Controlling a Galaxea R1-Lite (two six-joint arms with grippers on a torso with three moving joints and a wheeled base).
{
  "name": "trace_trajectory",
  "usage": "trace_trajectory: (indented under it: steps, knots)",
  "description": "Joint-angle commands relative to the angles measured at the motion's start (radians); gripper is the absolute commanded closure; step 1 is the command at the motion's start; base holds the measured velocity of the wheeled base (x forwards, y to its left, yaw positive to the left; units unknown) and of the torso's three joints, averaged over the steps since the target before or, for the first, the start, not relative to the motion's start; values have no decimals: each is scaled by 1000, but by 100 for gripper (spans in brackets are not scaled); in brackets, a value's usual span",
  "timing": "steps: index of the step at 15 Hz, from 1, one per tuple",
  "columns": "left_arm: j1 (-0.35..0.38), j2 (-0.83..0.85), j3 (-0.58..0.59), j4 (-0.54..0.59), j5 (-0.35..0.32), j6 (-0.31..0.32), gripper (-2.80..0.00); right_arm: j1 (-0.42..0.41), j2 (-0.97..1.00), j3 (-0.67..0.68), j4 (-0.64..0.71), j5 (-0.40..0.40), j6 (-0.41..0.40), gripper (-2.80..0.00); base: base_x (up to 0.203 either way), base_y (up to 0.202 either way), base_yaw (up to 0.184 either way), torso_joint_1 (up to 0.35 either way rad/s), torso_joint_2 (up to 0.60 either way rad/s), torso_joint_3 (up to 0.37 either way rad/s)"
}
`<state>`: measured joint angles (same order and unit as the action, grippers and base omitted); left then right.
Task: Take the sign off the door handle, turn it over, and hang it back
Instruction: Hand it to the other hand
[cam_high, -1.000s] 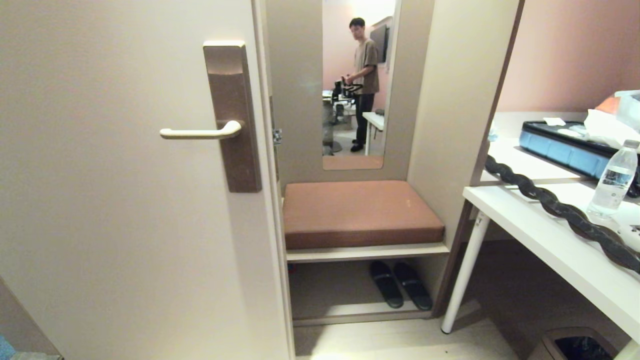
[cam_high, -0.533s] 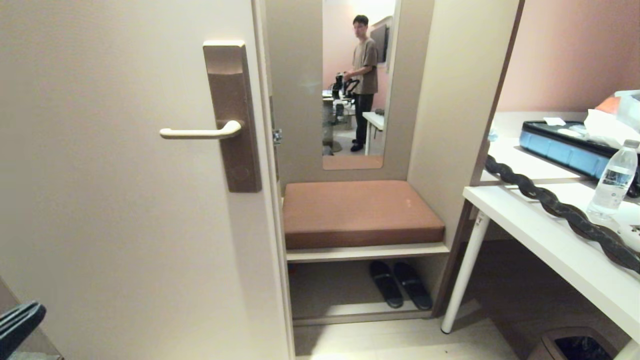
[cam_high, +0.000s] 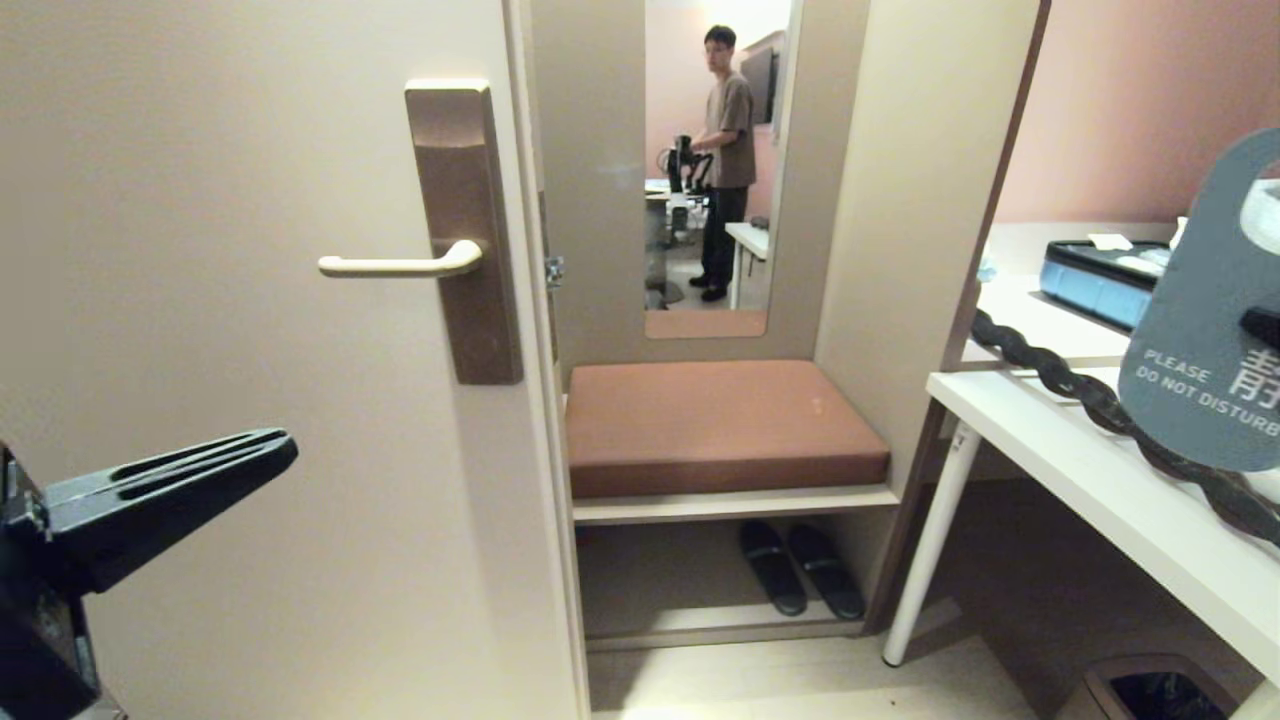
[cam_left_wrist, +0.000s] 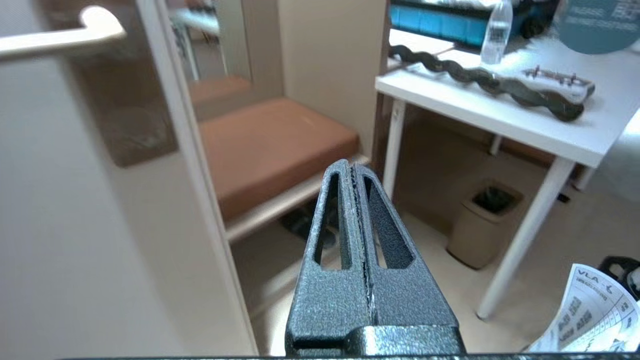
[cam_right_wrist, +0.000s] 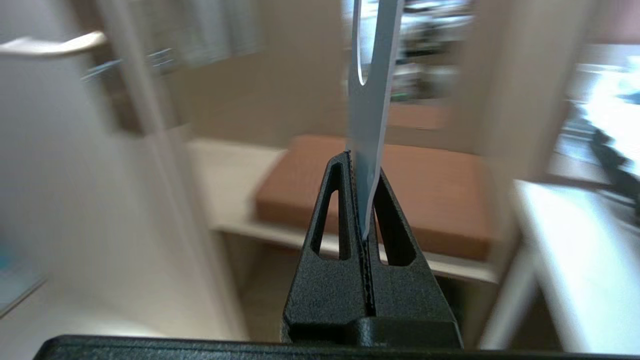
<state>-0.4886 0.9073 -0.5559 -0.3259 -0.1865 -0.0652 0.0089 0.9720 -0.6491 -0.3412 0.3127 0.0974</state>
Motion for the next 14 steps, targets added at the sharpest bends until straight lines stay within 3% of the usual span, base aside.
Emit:
trace_trajectory:
  steps: [1,5,8,10,14]
  knots:
    - [-19,72,-5,-4,-3,-9,0,0,111,-10,-27,143,-16,0,0,0,0,0,0,0]
    - [-118,177,-5,-36,-2,-71,0,2,229,-53,-96,374,-54,0,0,0,0,0,0,0]
    - [-141,323,-11,-167,-14,-93,0,40,299,-95,-138,475,-51,0,0,0,0,0,0,0]
    - [-144,401,-42,-212,-111,-94,0,111,346,-118,-185,491,-49,0,0,0,0,0,0,0]
    - [-145,502,-106,-228,-146,-98,0,271,427,-171,-266,492,-47,0,0,0,0,0,0,0]
